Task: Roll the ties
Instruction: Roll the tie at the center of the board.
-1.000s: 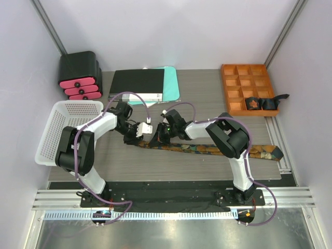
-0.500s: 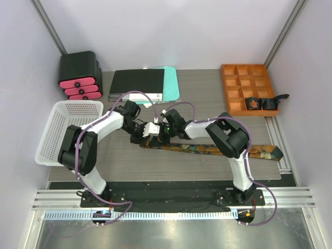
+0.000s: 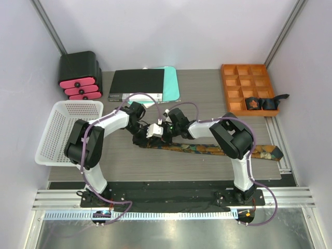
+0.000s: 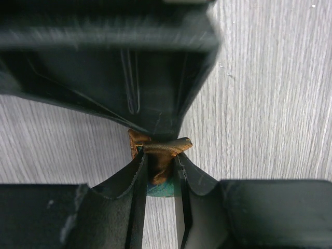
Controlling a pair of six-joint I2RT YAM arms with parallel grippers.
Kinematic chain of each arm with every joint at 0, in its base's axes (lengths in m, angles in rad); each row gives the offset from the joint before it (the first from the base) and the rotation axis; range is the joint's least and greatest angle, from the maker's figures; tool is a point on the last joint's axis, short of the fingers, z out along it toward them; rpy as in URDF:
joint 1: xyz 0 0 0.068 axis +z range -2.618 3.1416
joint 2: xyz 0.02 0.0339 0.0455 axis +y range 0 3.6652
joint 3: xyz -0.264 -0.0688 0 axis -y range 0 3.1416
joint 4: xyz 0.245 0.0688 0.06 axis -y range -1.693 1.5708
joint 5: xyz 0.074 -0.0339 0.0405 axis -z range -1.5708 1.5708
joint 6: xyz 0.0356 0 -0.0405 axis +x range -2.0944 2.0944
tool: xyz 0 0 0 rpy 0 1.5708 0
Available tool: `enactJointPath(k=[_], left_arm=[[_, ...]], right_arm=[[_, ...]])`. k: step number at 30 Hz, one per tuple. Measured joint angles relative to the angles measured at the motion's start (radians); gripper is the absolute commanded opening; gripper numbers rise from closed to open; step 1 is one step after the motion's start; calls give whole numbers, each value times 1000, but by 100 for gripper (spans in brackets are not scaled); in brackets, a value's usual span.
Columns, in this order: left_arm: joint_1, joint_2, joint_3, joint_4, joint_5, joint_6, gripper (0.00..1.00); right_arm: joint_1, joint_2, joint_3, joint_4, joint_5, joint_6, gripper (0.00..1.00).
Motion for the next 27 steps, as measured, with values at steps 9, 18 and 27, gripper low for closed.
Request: enactJointPath(k=[9,18,27], left_arm=[[0,21,30,-17,-12,-15,25],[0,30,40,-24,-16,-16,26],[0,32,43,-30,-16,-15,30]], right_arm=[[-18,-45,-15,10,-7,-9,38],[-8,-26,-10,37,1,-9,34],[-2,2,5,36,10,-20,1]])
